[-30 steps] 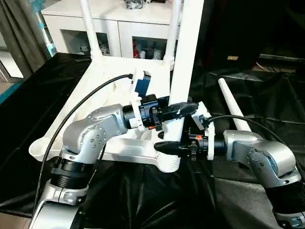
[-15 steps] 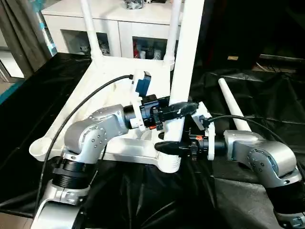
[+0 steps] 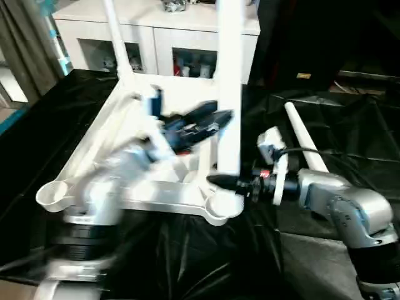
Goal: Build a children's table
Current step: Pick table leg
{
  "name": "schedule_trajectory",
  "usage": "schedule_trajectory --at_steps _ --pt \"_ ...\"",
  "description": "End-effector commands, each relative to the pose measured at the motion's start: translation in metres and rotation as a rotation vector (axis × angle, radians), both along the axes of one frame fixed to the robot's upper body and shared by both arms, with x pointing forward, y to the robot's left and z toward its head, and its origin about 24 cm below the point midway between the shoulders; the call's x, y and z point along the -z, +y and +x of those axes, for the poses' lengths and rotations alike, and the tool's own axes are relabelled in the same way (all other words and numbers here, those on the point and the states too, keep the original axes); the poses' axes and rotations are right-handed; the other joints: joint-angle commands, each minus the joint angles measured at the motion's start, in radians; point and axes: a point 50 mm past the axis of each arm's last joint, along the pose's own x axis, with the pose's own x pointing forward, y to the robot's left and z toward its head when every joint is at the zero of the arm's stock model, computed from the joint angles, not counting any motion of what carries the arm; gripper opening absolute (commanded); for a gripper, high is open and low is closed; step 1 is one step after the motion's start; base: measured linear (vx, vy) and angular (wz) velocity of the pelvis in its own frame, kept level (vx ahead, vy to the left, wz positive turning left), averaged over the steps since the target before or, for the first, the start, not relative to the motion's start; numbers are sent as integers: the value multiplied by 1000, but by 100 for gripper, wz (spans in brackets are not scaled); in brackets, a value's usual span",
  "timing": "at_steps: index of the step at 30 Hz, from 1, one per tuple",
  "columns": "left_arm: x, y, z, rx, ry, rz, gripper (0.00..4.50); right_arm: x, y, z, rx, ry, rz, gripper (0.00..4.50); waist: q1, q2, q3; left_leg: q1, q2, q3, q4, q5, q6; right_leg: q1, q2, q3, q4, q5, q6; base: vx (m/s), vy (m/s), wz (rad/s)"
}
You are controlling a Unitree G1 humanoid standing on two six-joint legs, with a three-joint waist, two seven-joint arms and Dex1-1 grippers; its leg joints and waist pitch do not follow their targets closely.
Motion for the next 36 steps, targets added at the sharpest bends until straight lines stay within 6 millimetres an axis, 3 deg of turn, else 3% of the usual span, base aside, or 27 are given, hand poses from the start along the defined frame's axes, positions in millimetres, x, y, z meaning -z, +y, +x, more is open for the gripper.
schedule_trajectory --at_steps 1,2,3,4,5,6,8,9,10,11,12,13,17,21,25,26,28,31,32,35,36 --pt "12 -4 -9 62 -30 156 287 -11 -6 2 68 -74 1 191 0 2 -70 26 61 -27 -67 -144 -3 27 -94 54 -88 -186 -141 0 0 0" --pt "15 -4 -13 98 -53 254 287 -13 -9 5 116 -89 -5 191 -3 0 -71 27 64 -27 -70 -143 -11 25 -94 54 -87 -170 -140 0 0 0" --pt "17 -2 -15 115 -52 270 287 -14 -9 6 129 -90 9 191 -8 -19 -64 26 64 -23 -73 -144 -9 23 -92 54 -89 -168 -139 0 0 0" --pt "20 -1 -16 122 -49 281 287 -12 -9 6 143 -88 22 191 -4 -6 -68 29 62 -22 -70 -141 -14 22 -94 54 -84 -165 -152 0 0 0" --pt "22 -1 -17 123 -48 285 287 -11 -9 6 149 -87 27 191 -2 -16 -75 30 62 -20 -67 -137 -15 25 -96 53 -83 -155 -160 0 0 0" --pt "33 2 -16 91 -51 353 287 -4 -8 7 180 -88 34 191 2 -14 -71 24 64 -22 -71 -139 -16 24 -99 52 -84 -147 -164 0 0 0" --pt "42 6 -16 64 -51 427 287 -3 -5 8 216 -99 52 190 1 -27 -71 25 64 -22 -73 -144 -19 25 -100 53 -81 -148 -157 0 0 0" --pt "44 7 -17 63 -43 437 287 -4 -4 9 232 -104 70 190 -1 -22 -72 26 63 -21 -74 -148 -27 23 -99 52 -80 -150 -157 0 0 0" --pt "46 11 -13 42 -35 410 287 -2 0 10 241 -105 92 190 -7 -41 -70 27 64 -18 -75 -156 -30 22 -97 52 -84 -152 -160 0 0 0" --pt "48 14 -10 12 -25 397 287 1 1 10 272 -113 92 190 -7 -41 -70 27 64 -18 -75 -156 -30 22 -97 52 -84 -152 -160 0 0 0" --pt "50 16 -8 -11 -20 391 287 3 2 11 294 -119 87 190 -3 -29 -69 28 63 -18 -75 -174 -44 19 -103 54 -86 -175 -159 0 0 0" --pt "52 19 -6 -28 -24 409 287 3 2 12 324 -111 104 190 -4 -24 -69 30 63 -21 -78 -187 -52 17 -99 54 -86 -175 -153 0 0 0" --pt "61 29 -8 -18 -14 463 287 7 2 14 369 -180 84 190 -5 -31 -71 32 64 -20 -78 -197 -58 17 -100 55 -83 -159 -156 0 0 0" --pt "57 34 -6 -67 18 382 287 8 1 13 393 -181 146 190 -4 -30 -72 28 63 -18 -76 -176 -44 21 -100 54 -76 -105 -171 0 0 0" --pt "71 42 -11 -57 17 510 287 13 -2 11 396 -186 149 190 -1 -29 -69 28 64 -21 -79 -191 -34 21 -100 56 -81 -132 -164 0 0 0" --pt "74 43 -14 -45 16 534 287 14 -2 10 392 -188 152 190 -1 -24 -69 28 64 -21 -80 -200 -37 21 -101 57 -83 -142 -158 0 0 0" --pt "72 44 -14 -69 10 490 287 16 -2 7 382 -205 155 190 -1 -22 -70 30 66 -22 -81 -211 -44 20 -101 55 -81 -143 -162 0 0 0" --pt "40 43 11 -232 -15 278 287 21 -3 5 365 -226 116 190 5 -13 -68 40 67 -17 -77 -260 -61 11 -100 55 -86 -155 -189 0 0 0" --pt "27 43 21 -287 -14 210 287 22 -2 5 357 -228 103 190 11 -13 -68 41 65 -19 -76 -273 -65 13 -103 55 -86 -168 -196 0 0 0" --pt "1 38 39 -392 -32 139 287 26 2 4 336 -239 58 190 7 -21 -64 28 62 -26 -81 -277 -62 24 -103 52 -89 -199 -182 0 0 0" --pt "-4 33 42 -406 -46 144 287 27 4 4 329 -243 41 190 7 -19 -67 31 62 -26 -78 -272 -61 24 -106 53 -90 -210 -173 0 0 0"
